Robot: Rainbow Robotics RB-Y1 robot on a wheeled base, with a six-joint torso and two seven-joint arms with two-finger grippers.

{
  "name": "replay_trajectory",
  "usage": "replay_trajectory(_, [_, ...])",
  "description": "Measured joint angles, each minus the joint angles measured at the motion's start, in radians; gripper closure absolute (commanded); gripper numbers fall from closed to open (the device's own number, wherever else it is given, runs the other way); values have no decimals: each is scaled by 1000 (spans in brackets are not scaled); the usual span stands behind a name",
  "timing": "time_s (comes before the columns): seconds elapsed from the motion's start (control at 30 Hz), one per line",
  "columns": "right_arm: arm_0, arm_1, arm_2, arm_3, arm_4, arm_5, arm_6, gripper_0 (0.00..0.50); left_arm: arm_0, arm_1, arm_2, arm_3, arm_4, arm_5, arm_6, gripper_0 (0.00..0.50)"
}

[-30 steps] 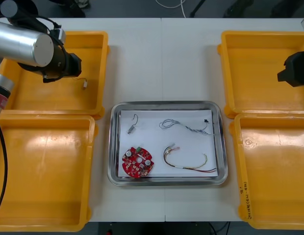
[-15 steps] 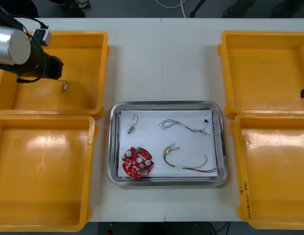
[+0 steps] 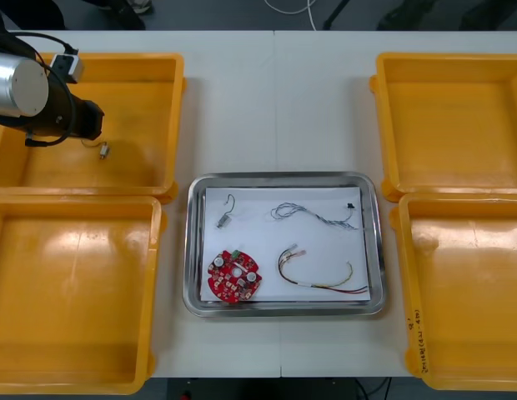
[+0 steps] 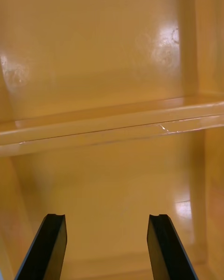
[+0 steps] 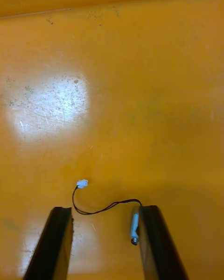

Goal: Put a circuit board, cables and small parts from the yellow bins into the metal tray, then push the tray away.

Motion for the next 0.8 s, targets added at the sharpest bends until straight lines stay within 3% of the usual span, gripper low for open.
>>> replay_trajectory(0.53, [53, -30, -13, 36, -51, 0, 1, 0, 0, 0, 2, -20, 21, 5, 0, 0])
replay_trajectory(0.8, [53, -31, -38, 36, -71, 0, 1, 0, 1, 0, 55, -137, 38, 182, 0, 0])
